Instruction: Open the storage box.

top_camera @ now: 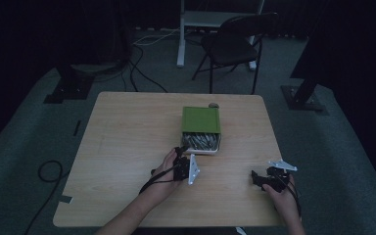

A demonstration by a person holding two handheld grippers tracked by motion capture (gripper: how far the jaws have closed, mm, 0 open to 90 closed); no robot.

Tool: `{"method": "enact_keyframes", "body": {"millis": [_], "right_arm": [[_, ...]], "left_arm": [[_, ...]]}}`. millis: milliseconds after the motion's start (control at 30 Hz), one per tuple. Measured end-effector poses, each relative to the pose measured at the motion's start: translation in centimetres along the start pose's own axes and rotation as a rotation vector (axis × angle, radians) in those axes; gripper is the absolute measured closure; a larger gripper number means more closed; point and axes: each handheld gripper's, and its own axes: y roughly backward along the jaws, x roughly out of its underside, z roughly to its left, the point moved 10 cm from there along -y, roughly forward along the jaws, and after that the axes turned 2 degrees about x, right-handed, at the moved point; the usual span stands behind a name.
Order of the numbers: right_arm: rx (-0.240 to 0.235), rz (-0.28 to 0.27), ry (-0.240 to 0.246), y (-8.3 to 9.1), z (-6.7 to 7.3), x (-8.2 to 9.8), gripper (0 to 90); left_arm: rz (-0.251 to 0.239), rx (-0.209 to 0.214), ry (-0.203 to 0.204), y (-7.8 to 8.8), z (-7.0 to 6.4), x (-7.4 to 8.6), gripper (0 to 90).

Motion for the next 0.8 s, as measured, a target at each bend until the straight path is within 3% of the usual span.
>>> {"method": "enact_keyframes", "body": {"millis": [233,600,767,800], "right_arm": [[0.0,0.0,-0.001,0.0,0.0,0.0,11.4],[0.0,0.0,0.0,0.0,0.0,0.0,11.4],[0.0,0.0,0.0,0.0,0.0,0.0,11.4],[0.0,0.0,0.0,0.0,0.0,0.0,11.4]], "left_arm": [[0.054,-0.001,-0.076,-0.8,-0.1,0.5,43.9],[0.075,-0.024,-0.177,-1.9,-0.2,0.6,51.2],[0.07,-0.025,-0.162,-2.2,-0.3,0.5,50.9],[0.075,-0.026,-0.175,-2.2,-0.2,0.5,50.9]]}}
